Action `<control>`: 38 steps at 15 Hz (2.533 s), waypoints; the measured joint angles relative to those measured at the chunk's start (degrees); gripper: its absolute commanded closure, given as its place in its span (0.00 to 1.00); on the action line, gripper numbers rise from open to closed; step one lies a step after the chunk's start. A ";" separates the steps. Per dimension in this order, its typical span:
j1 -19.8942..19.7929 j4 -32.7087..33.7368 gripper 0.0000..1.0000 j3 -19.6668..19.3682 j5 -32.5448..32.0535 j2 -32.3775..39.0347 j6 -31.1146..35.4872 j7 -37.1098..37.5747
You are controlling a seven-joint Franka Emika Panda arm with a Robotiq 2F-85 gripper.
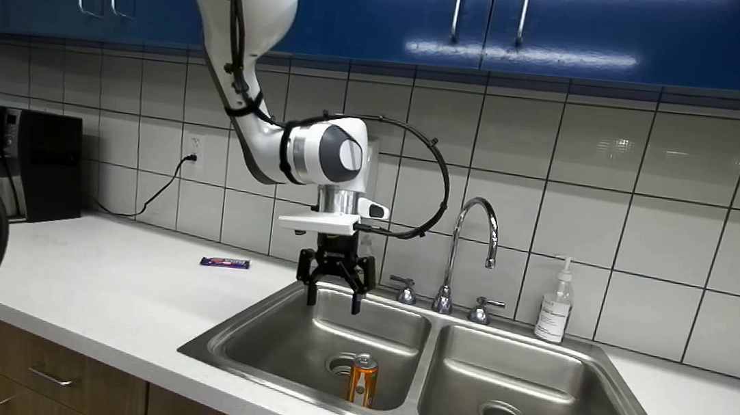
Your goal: Take the orange can out of the sink.
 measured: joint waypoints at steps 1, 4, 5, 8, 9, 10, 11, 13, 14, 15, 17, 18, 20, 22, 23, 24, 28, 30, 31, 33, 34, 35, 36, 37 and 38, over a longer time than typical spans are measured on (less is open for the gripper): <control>-0.38 1.67 0.00 -0.14 0.00 2.05 0.76 -0.46; -1.44 6.80 0.00 -0.50 0.01 7.98 2.64 -1.31; -1.82 8.45 0.00 -0.53 0.02 9.85 3.09 -1.59; -2.83 12.90 0.00 -0.54 0.33 15.02 3.95 -2.70; -3.10 14.12 0.00 -0.53 0.61 16.49 4.21 -3.09; -3.34 15.21 0.00 -0.49 1.03 17.88 4.49 -3.41; -3.57 16.18 0.00 -0.40 1.60 19.16 4.67 -3.77; -4.12 17.74 0.00 0.10 3.21 21.44 4.81 -4.94; -4.42 18.32 0.00 0.45 4.13 22.38 4.82 -5.55; -4.70 18.81 0.00 0.84 4.96 23.25 4.84 -6.07; -5.30 19.53 0.00 1.69 6.63 24.64 4.88 -7.08; -5.50 19.81 0.00 1.98 7.17 25.17 4.88 -7.33; -5.73 20.12 0.00 2.30 8.01 25.94 4.90 -7.54; -5.82 20.26 0.00 2.36 8.39 26.41 4.90 -7.55; -5.87 20.32 0.00 2.36 8.41 26.58 4.90 -7.55; -5.95 20.40 0.00 2.36 8.41 26.64 4.90 -7.55; -6.40 20.51 0.00 2.36 8.42 26.71 4.90 -7.55; -6.62 20.56 0.00 2.36 8.42 26.74 4.90 -7.55; -6.71 20.58 0.00 2.36 8.42 26.74 4.91 -7.55; -6.88 20.61 0.00 2.35 8.42 26.75 4.93 -7.55; -6.97 20.63 0.00 2.35 8.42 26.75 4.96 -7.55; -7.04 20.66 0.00 2.34 8.42 26.75 5.01 -7.55; -7.07 20.70 0.00 2.33 8.42 26.75 5.09 -7.55; -7.08 20.77 0.00 2.32 8.42 26.75 5.16 -7.55; -7.08 20.85 0.00 2.32 8.42 26.75 5.20 -7.55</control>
